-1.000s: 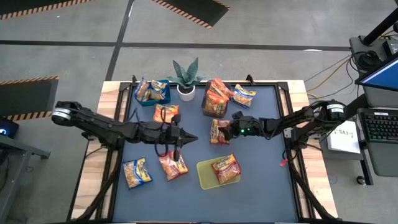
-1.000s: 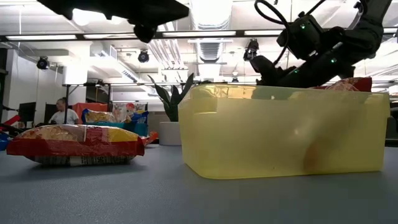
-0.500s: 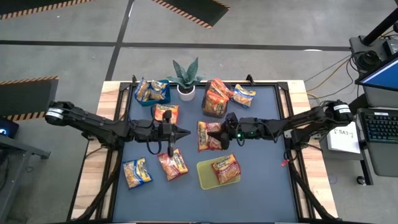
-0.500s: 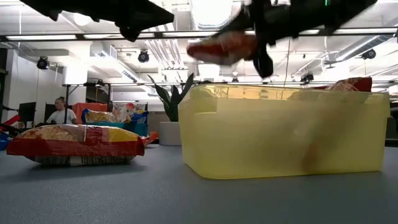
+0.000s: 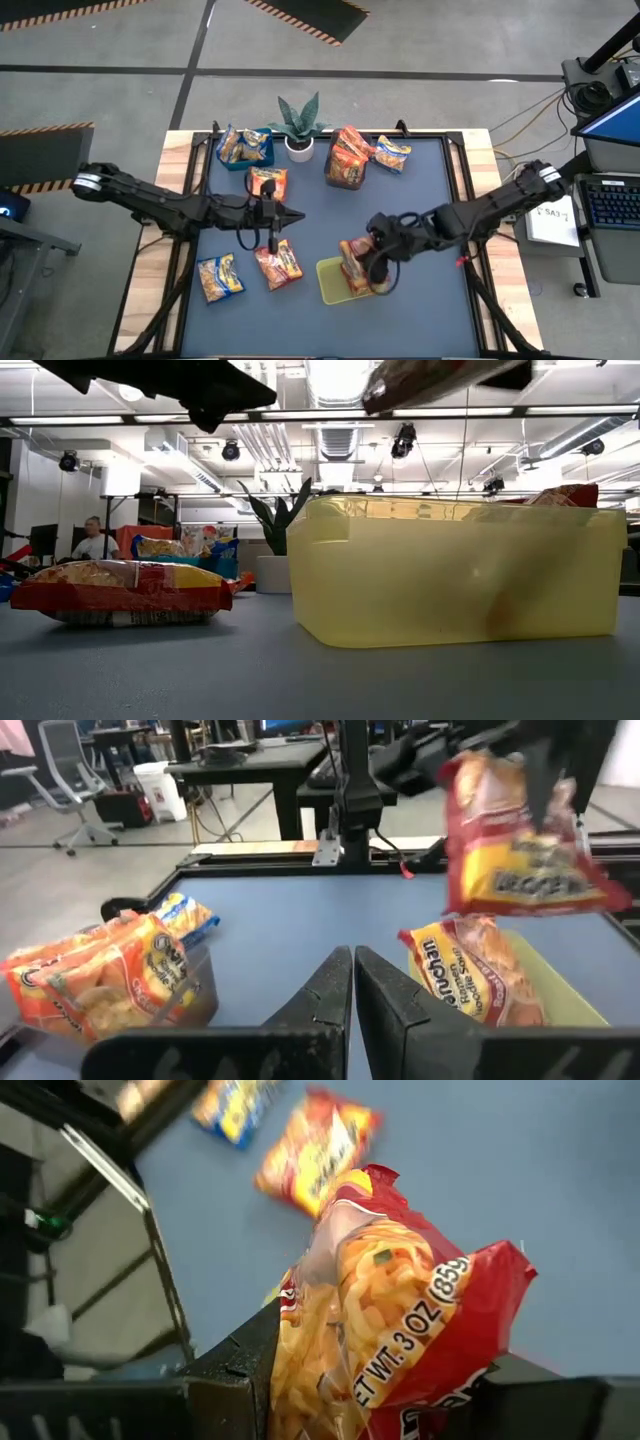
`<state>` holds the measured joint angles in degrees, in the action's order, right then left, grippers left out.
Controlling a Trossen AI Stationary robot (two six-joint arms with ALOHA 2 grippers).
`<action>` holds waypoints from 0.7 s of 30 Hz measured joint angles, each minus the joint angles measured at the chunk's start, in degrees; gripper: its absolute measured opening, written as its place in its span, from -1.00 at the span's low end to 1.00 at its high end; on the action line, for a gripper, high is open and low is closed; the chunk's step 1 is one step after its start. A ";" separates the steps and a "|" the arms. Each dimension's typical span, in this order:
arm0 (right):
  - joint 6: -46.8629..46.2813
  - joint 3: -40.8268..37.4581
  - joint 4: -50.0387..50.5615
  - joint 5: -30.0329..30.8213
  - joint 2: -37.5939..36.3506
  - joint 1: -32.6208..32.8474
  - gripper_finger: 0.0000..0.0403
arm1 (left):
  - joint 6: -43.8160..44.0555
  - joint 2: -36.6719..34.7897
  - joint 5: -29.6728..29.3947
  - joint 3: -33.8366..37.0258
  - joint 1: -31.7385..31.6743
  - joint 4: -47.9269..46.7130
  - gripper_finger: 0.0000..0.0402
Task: Sort Maruchan noodles
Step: Put the red bag into the yellow bin
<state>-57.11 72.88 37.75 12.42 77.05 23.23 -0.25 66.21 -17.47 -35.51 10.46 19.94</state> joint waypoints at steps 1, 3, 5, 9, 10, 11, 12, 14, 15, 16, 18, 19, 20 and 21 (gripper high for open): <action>-2.20 1.96 2.49 -0.11 0.81 0.85 -0.24 | 0.50 0.35 0.00 0.00 0.00 0.50 -1.00; -6.30 5.05 7.29 -0.39 2.58 2.40 -0.24 | 1.07 0.91 0.01 -0.17 0.00 0.90 -1.00; -9.65 7.14 9.59 -0.50 4.33 3.65 -0.24 | 1.24 1.36 0.00 -0.30 0.04 0.78 -1.00; -15.88 8.32 11.74 -3.68 7.38 5.31 -0.24 | 1.03 1.64 0.02 -0.42 0.04 1.05 -1.00; -17.28 8.35 11.97 -4.67 8.19 5.64 -0.24 | 1.01 1.66 0.00 -0.42 0.04 1.11 -1.00; -18.62 8.28 12.38 -5.64 8.95 5.81 -0.24 | 1.01 1.68 0.00 -0.42 0.04 1.18 -1.00; -19.95 8.17 12.73 -6.65 9.74 5.94 -0.24 | 0.99 1.68 0.01 -0.42 0.04 1.13 -1.00; -21.62 8.06 13.21 -8.88 11.38 5.98 -0.24 | 0.82 1.68 0.01 -0.42 0.04 1.18 -1.00; -22.37 8.06 13.29 -9.72 12.19 5.96 -0.24 | 0.79 1.68 0.01 -0.42 0.04 1.20 -1.00; -22.78 8.06 13.31 -10.14 12.95 5.92 -0.24 | 0.79 1.69 0.00 -0.42 0.04 1.18 -1.00; -22.85 8.40 13.54 -10.39 14.36 5.83 -0.24 | 0.79 1.79 0.02 -0.42 0.04 1.18 -1.00; -22.82 8.61 13.35 -10.47 14.86 5.64 -0.24 | 0.79 1.82 0.00 -0.44 0.04 1.20 -1.00; -22.73 8.87 13.37 -10.53 15.22 5.45 -0.24 | 0.79 1.84 0.00 -0.44 0.04 1.16 -1.00; -22.29 9.11 13.46 -10.50 15.52 5.18 -0.24 | 0.77 1.84 0.00 -0.44 0.04 1.15 -1.00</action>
<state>-79.40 82.00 51.20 1.91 92.58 28.42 0.52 68.05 -17.47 -35.94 10.50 21.09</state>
